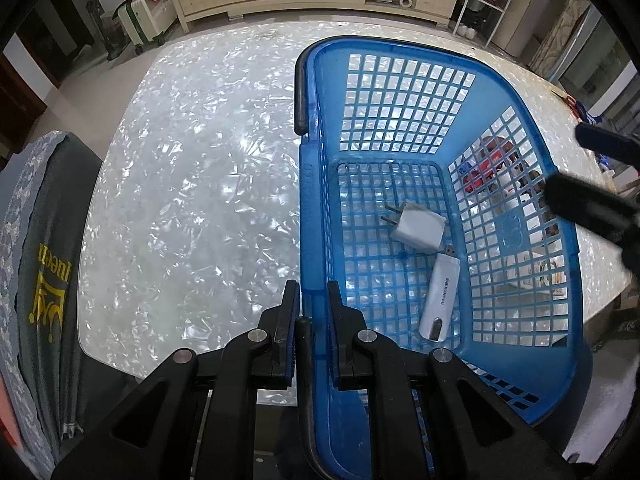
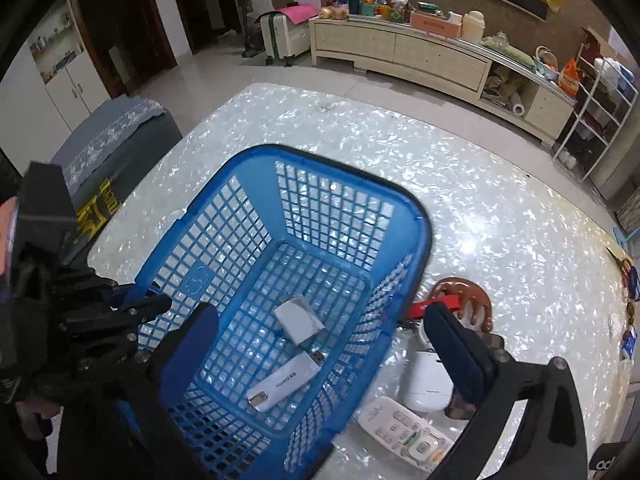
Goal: Organize rigid objects
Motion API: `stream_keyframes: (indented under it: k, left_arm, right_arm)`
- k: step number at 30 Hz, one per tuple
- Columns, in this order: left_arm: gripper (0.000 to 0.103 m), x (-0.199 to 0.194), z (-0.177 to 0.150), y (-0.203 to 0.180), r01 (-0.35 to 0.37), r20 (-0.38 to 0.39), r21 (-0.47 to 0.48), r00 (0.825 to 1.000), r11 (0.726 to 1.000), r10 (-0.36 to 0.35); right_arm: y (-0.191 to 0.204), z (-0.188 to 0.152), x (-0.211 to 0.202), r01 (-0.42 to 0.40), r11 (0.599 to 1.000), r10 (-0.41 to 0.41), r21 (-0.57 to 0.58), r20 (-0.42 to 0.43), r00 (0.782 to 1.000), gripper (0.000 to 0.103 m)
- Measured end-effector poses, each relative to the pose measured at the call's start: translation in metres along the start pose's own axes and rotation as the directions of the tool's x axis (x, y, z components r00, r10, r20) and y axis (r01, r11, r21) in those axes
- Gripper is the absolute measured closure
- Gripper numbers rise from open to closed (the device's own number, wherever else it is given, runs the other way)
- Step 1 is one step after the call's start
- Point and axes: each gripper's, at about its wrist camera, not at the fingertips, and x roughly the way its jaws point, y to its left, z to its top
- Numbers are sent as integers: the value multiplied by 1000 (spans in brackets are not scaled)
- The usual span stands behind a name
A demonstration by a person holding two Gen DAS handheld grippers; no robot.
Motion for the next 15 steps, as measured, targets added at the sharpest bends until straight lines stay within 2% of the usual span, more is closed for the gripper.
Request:
stream_keyframes:
  k: [4,9,15]
  left_arm:
    - [89,0,0,0,4,-1,2,1000,1000,-4]
    - [89,0,0,1,8,-1,2,1000,1000,-8]
    - [89,1,0,1,10,0,2,1000,1000,-10]
  right_arm:
    - [-24,-6,-14,-7,998,8,55,-3,1000,0]
    - [-59,-16,-25,42,993,-41,108,-12,999,0]
    - [-107,-34,-12,105,974,-84,200,-109,990,0]
